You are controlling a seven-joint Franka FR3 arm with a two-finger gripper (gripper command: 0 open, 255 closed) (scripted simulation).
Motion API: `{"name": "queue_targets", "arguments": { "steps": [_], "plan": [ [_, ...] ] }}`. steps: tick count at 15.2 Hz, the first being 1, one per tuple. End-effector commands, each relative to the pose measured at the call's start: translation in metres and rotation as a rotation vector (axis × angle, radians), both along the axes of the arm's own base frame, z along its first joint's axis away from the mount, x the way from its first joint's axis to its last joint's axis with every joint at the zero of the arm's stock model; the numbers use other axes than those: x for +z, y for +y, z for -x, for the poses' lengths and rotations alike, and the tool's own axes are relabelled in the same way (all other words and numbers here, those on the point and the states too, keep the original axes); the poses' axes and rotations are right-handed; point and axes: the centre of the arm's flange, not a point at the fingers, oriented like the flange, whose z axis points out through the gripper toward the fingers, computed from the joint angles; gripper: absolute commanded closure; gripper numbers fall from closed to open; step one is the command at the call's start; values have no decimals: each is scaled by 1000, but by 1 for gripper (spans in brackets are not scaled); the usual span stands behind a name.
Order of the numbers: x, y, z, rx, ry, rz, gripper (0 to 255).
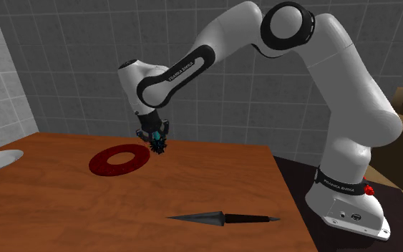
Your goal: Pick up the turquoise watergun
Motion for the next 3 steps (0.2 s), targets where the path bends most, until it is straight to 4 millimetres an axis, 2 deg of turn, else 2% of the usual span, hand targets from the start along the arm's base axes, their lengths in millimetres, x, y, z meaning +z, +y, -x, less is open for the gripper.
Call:
{"name": "queue_targets", "arguments": {
  "steps": [1,3],
  "plan": [
    [12,0,-1,0,0,0,255],
    [13,0,-1,0,0,0,255]
  ]
}}
